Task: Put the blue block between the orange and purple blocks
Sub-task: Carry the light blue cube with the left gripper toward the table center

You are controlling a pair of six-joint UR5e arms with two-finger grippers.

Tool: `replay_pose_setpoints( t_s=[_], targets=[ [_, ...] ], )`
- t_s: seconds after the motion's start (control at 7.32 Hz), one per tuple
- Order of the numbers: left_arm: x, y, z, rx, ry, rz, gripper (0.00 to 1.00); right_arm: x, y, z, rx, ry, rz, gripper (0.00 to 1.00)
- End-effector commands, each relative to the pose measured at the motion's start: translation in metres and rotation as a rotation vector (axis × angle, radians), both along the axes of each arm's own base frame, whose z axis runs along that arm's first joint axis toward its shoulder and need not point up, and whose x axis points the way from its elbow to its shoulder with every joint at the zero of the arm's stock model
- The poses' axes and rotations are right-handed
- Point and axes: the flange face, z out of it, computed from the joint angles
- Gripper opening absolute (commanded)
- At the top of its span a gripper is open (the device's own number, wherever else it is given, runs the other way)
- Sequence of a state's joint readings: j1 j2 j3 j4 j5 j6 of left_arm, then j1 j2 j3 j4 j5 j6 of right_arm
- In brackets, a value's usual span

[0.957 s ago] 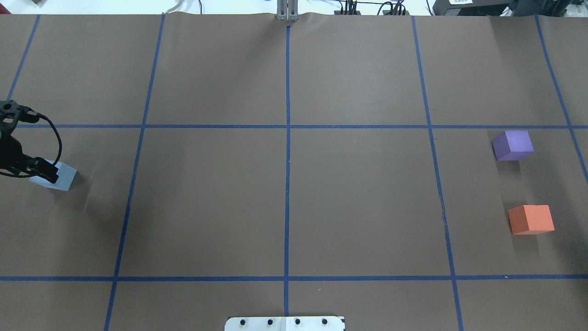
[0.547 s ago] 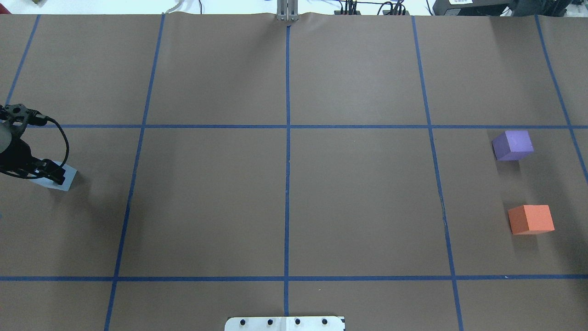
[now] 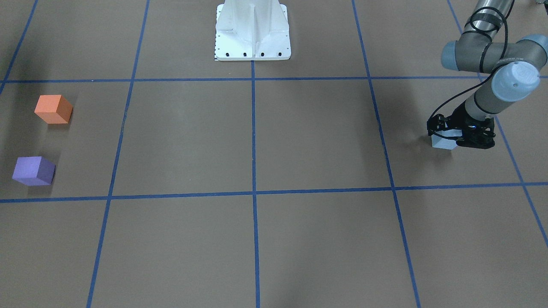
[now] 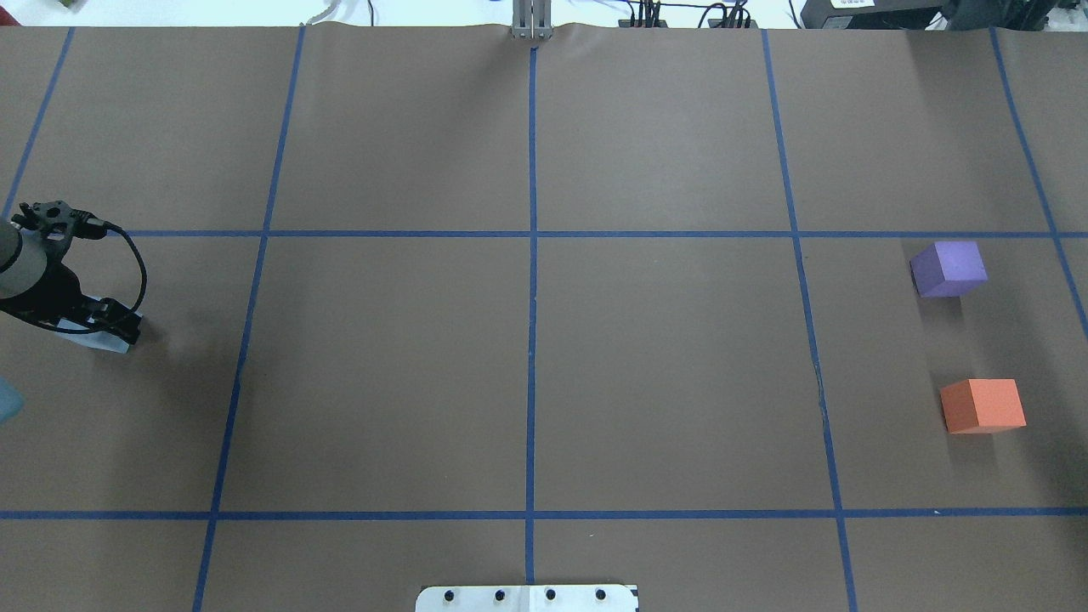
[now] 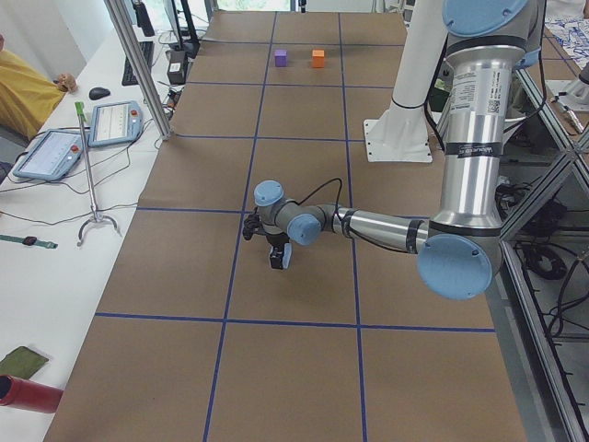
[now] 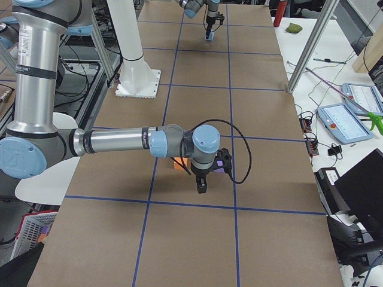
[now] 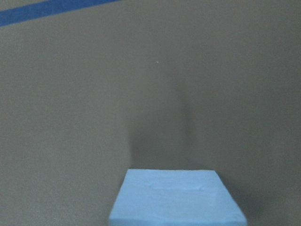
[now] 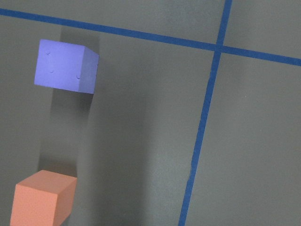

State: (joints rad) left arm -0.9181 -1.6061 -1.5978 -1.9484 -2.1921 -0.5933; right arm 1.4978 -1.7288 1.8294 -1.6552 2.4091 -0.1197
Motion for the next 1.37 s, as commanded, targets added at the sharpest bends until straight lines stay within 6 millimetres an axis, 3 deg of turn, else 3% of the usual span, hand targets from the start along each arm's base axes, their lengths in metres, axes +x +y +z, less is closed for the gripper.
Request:
replay_pose_setpoints(
  t_s=[0.0, 0.14, 0.27, 0.41, 0.68, 0.96, 1.09, 1.23],
  targets=[
    [0.01, -0.01, -0.015, -0.022, 0.013, -0.042, 0.0, -0.001, 0.0, -0.002, 0.001, -0.018, 0.001, 1.0],
    [0.012, -0.005, -0.063, -0.005, 0.096, -0.021, 0.0, -0.001, 0.0, -0.003, 0.004, -0.019, 0.001, 1.0],
    [0.022, -0.01, -0.138, -0.022, 0.181, 0.005, 0.0, -0.001, 0.0, -0.004, 0.004, -0.021, 0.001, 1.0],
    [0.049, -0.027, -0.205, -0.128, 0.179, -0.087, 0.0, -0.002, 0.001, -0.005, 0.003, -0.038, 0.0, 1.0],
    [0.166, 0.007, -0.31, -0.218, 0.225, -0.089, 0.0, -0.005, 0.0, -0.009, -0.003, -0.08, 0.0, 1.0],
    [0.252, 0.026, -0.407, -0.271, 0.263, -0.147, 0.0, -0.012, -0.002, -0.013, -0.018, -0.106, 0.002, 1.0],
    [0.296, 0.029, -0.446, -0.263, 0.259, -0.179, 0.0, -0.019, -0.005, -0.016, -0.016, -0.108, -0.01, 1.0],
    [0.343, 0.021, -0.486, -0.26, 0.237, -0.202, 0.0, -0.024, -0.006, -0.017, -0.013, -0.108, -0.022, 1.0]
  ],
)
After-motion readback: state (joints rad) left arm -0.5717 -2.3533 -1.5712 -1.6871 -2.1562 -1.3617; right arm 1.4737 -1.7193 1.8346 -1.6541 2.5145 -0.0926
